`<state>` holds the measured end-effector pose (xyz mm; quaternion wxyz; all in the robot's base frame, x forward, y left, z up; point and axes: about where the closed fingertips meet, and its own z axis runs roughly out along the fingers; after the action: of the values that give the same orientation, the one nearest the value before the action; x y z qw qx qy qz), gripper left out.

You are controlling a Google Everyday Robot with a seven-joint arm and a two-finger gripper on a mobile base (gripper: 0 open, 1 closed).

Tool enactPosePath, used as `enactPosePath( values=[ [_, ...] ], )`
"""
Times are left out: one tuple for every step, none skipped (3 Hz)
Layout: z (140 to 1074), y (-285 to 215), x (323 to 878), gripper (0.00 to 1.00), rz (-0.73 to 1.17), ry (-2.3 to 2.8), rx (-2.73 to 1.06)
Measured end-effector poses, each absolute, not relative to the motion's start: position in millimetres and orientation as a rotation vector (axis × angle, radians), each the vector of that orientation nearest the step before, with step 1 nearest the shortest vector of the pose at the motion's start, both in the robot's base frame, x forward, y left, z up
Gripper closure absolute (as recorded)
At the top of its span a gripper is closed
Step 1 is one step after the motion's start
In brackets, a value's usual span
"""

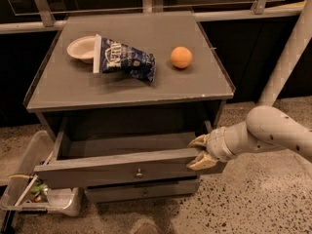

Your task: Open top drawer

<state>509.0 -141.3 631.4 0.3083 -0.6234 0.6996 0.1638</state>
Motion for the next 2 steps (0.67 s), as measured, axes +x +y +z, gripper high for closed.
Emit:
enactPosePath(
  values=[
    [631.4, -141.3, 509.0, 0.58, 0.433, 1.849, -1.648],
    [630.8, -140.3, 505.9, 0.35, 0.435, 1.846, -1.664]
  ],
)
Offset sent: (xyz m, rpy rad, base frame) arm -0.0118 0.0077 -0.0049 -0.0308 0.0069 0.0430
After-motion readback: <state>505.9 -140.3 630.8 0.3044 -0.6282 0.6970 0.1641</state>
